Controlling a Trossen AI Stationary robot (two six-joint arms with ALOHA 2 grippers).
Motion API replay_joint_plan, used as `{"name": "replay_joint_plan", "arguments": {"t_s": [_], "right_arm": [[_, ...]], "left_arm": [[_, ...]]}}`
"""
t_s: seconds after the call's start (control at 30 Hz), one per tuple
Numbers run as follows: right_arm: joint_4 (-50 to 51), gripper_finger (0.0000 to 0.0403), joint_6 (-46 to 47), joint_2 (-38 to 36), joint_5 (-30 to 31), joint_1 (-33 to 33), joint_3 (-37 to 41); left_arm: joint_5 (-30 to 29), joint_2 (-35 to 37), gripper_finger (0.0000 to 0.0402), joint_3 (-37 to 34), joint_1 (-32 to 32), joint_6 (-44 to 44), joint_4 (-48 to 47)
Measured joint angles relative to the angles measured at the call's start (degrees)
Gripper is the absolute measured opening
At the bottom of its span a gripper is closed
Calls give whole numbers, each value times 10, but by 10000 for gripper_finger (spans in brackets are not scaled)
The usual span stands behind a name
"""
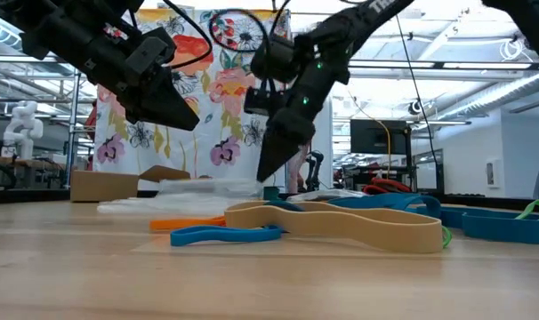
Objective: Sort rubber bands
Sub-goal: Open the transparent zip bag
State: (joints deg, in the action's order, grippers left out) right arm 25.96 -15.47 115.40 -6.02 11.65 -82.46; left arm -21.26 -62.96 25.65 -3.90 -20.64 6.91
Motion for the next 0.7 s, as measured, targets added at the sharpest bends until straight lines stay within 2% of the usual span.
{"name": "replay_joint_plan", "arguments": {"t_s": [0.13,0.3,0.7], "right_arm": [[6,0,-3,-15,10,-19,0],[17,0,-9,-40,61,-42,0],[8,0,-3,-61,63,-68,-1]], "left_arm": [[0,0,141,0,0,0,0],[17,0,141,0,2,5,-3],[48,0,141,0,2,25,33]]}}
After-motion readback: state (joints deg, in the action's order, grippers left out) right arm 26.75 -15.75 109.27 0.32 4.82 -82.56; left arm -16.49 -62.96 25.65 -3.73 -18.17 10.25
